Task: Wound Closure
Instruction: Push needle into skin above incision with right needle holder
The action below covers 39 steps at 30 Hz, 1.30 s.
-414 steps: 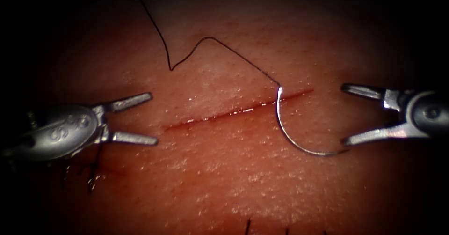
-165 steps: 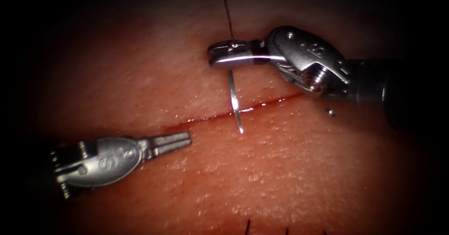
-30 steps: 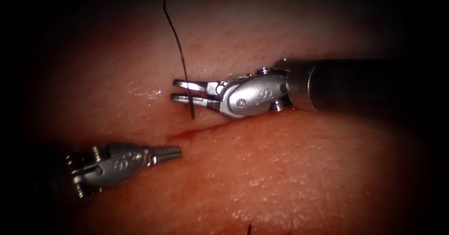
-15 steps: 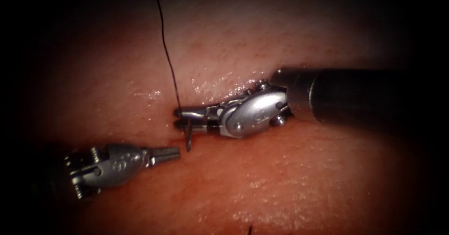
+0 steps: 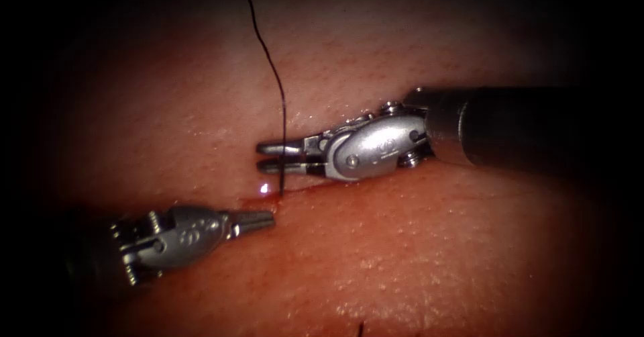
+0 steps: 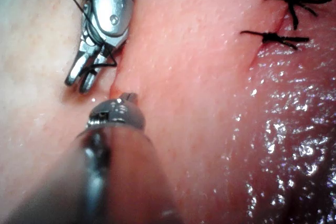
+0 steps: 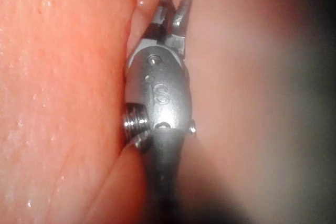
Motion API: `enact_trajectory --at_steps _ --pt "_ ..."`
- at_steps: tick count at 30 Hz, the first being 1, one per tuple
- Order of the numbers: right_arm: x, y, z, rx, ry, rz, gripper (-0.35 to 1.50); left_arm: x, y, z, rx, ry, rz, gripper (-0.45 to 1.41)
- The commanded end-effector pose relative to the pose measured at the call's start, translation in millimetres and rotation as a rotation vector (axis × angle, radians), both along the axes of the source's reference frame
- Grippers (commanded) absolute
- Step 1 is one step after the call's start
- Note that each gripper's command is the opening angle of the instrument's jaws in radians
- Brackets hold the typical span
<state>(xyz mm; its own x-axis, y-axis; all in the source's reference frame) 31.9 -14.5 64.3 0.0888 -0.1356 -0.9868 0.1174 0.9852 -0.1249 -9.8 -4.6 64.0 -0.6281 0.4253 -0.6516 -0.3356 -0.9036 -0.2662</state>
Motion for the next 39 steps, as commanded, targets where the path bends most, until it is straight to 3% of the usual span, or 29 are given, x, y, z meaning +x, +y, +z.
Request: enact_trajectory --at_steps 1,14,17,24,34,36,39 --pt "1.4 1.4 0.5 0.052 0.013 0.001 -0.35 -0.6 0.2 0.6 -0.003 -0.002 0.001 -0.45" --pt "4.5 4.2 1.5 0.516 0.02 0.045 -0.35 -0.7 -0.3 1.8 0.009 0.019 0.028 -0.45" --pt "4.9 5.0 1.6 0.692 0.046 0.104 -0.35 -0.8 -0.3 2.7 0.017 0.026 0.027 -0.45" --pt "4.5 6.8 0.9 0.935 0.055 0.212 -0.35 -0.5 -0.2 4.8 0.042 0.046 0.027 -0.45" --pt "4.3 7.6 0.5 1.438 -0.011 0.309 -0.35 0.8 -1.0 6.2 0.081 0.085 0.071 -0.45" --pt "4.4 7.7 0.5 1.57 -0.036 0.303 -0.35 0.8 -1.2 5.8 0.086 0.088 0.075 -0.45" --pt "4.8 7.8 0.6 1.639 -0.049 0.256 -0.35 0.7 -1.6 5.3 0.092 0.096 0.078 -0.45"
